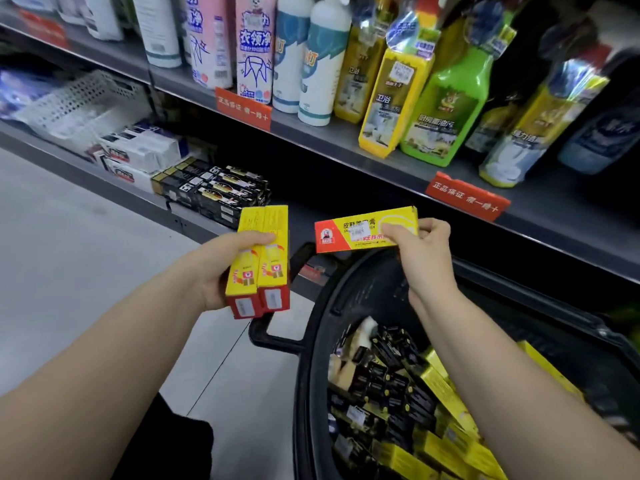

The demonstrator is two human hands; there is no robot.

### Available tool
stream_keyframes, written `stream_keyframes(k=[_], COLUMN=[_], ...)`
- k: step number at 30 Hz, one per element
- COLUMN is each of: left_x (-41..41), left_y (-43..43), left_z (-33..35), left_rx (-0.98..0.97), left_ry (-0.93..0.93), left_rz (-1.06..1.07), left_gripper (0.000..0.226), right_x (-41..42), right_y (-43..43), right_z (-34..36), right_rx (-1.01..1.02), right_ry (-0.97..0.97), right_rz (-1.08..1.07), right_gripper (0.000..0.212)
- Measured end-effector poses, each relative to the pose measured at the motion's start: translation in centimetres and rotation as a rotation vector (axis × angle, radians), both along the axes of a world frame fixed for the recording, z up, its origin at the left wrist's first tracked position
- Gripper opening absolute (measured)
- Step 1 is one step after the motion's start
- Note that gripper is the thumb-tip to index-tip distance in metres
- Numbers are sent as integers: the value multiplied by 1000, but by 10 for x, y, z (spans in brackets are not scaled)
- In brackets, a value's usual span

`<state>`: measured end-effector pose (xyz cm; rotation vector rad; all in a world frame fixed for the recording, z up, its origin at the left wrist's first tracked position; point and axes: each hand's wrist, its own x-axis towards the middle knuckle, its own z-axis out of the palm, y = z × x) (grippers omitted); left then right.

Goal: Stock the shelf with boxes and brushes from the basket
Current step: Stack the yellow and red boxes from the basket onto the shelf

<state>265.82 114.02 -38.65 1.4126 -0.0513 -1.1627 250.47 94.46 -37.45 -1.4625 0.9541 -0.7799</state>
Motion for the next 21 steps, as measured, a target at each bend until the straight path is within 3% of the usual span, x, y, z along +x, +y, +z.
stream_keyframes(k=[4, 9, 12, 15, 18, 21], left_x=[20, 63, 88, 108, 123, 135], left_y=[4, 5, 16, 28, 33, 32], left_z=[-4, -22, -39, -55, -68, -79], left_rx=[-11, 61, 182, 223, 203, 172], left_ry=[-16, -122, -196, -184, -183, -167], left_rz=[103, 217, 281, 312, 382, 388], left_gripper=[18, 16, 28, 29, 21, 19], right_x=[26, 91, 141, 193, 236, 262], right_y=[-1, -12, -16, -19, -21, -29], right_z=[4, 2, -17, -43, -79, -121], right_rx=[-34, -103, -273, -538, -757, -790], right_ry=[19, 155, 404, 773, 1107, 1284], right_rz=[156, 165, 282, 536, 733, 756], right_gripper=[38, 35, 43, 53, 42, 45])
